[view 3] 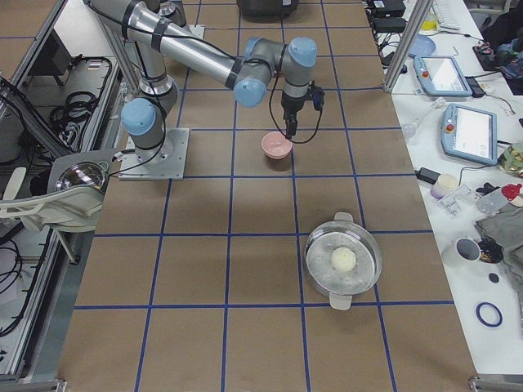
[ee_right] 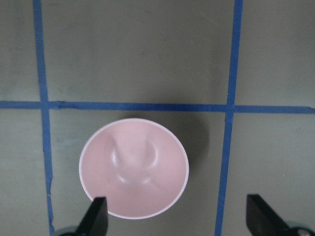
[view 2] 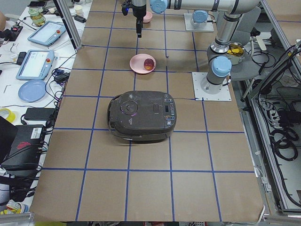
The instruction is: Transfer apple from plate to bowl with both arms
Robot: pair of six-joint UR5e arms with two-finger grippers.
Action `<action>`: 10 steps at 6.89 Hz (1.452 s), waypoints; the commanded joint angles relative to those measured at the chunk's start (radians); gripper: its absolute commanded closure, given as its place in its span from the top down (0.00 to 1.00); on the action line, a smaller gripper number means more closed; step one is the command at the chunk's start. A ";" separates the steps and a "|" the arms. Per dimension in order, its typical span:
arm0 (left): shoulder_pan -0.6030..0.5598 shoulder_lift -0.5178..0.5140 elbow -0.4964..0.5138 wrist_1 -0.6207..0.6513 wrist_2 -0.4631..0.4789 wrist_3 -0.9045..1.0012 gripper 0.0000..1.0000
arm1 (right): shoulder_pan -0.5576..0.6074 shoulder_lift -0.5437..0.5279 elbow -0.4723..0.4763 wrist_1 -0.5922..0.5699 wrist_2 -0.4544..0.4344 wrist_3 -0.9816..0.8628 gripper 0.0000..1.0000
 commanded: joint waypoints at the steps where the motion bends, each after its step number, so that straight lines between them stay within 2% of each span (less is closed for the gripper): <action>1: -0.004 -0.018 -0.115 0.130 0.000 0.002 1.00 | -0.029 0.064 0.211 -0.302 -0.006 -0.043 0.68; 2: -0.006 -0.014 -0.222 0.178 0.005 -0.004 1.00 | -0.049 0.095 0.215 -0.321 -0.011 -0.041 0.42; 3: -0.006 -0.024 -0.305 0.331 0.001 -0.010 1.00 | -0.054 0.095 0.214 -0.321 -0.010 -0.030 0.16; 4: -0.007 -0.040 -0.369 0.413 -0.001 -0.010 1.00 | -0.054 0.095 0.207 -0.314 -0.011 -0.029 0.00; 6: -0.009 -0.067 -0.445 0.474 0.000 0.000 1.00 | -0.037 0.072 0.194 -0.280 0.028 -0.026 0.00; 7: -0.009 -0.092 -0.448 0.476 -0.001 -0.009 1.00 | 0.035 0.060 0.186 -0.234 0.137 0.037 0.00; 10: -0.015 -0.146 -0.471 0.497 -0.004 -0.003 1.00 | 0.373 0.075 0.180 -0.264 0.156 0.566 0.00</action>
